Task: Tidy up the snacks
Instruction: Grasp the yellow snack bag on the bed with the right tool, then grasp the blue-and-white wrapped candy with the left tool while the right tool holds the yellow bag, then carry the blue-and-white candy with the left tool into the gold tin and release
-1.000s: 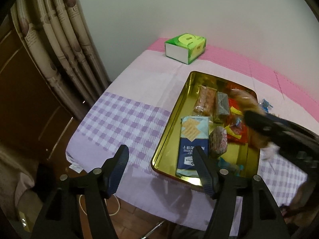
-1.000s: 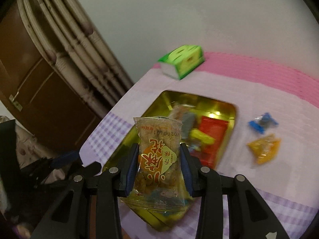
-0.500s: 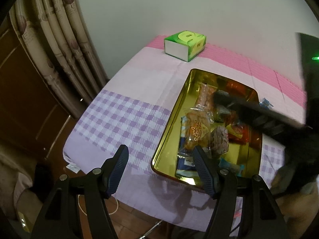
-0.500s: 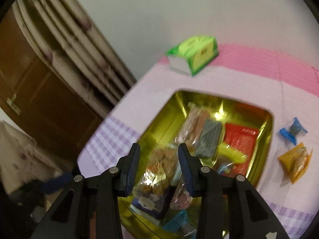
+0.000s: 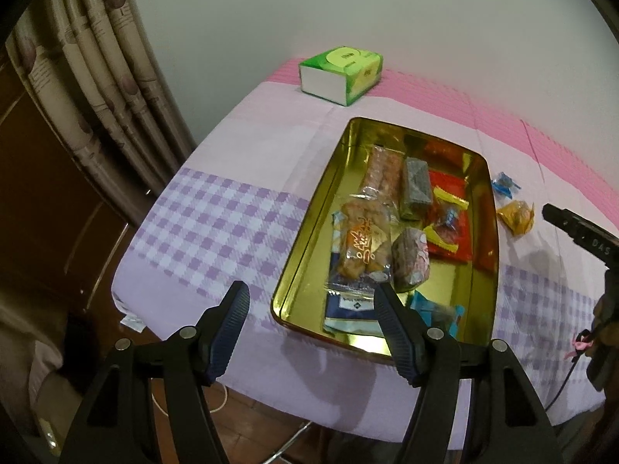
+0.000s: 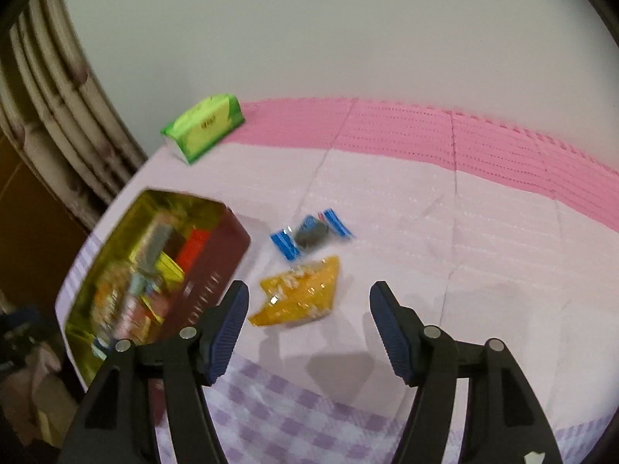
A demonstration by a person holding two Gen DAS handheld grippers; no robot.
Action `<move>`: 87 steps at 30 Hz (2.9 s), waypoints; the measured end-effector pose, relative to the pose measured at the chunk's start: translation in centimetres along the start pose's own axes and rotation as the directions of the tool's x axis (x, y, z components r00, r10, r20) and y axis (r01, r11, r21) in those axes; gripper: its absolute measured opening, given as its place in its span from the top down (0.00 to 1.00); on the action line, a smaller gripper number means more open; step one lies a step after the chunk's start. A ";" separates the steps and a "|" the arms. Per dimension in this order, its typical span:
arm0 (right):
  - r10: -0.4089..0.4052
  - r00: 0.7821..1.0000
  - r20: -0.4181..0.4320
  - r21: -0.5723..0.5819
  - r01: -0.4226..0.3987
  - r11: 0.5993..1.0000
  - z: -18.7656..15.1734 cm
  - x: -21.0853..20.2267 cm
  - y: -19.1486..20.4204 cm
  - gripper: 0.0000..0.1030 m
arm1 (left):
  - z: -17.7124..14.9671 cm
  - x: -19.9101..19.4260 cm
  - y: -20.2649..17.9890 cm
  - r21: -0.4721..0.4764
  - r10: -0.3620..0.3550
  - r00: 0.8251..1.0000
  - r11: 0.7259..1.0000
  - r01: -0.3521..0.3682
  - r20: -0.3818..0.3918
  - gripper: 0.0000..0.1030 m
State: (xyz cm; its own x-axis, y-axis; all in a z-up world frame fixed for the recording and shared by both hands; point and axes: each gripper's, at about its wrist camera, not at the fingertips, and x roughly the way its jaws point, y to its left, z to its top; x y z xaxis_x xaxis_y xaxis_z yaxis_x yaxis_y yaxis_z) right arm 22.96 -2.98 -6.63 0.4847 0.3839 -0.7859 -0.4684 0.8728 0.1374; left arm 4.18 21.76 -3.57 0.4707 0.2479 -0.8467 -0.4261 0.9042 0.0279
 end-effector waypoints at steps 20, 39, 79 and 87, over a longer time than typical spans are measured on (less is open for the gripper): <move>-0.057 0.997 -0.053 -0.177 0.047 0.983 -0.6 5.9 2.0 0.48 | -0.3 0.8 -1.2 0.059 0.032 0.999 0.998 -0.031 -0.007 0.34; -0.391 0.920 0.035 0.212 0.375 0.902 -10.4 -7.2 -21.7 0.47 | 7.8 -0.4 -19.3 0.510 -0.373 0.924 0.781 0.362 -0.085 0.28; -0.316 0.947 0.066 0.241 0.292 0.926 -11.2 -7.1 -22.6 0.41 | 1.6 -1.1 -18.9 0.343 -0.351 0.928 0.862 0.374 -0.130 0.75; -0.338 0.940 0.052 0.218 0.320 0.922 -11.1 -6.8 -22.4 0.40 | 0.2 -3.5 -13.6 0.283 -0.277 0.960 0.918 0.276 -0.037 0.75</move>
State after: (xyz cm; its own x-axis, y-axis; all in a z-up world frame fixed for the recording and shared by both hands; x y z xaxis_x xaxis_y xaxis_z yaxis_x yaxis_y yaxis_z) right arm 21.94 -28.47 -11.08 0.6521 0.0814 -0.7537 -0.1156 0.9933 0.0073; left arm 8.46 8.69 -0.86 0.5413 -0.0255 -0.8405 -0.0426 0.9974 -0.0576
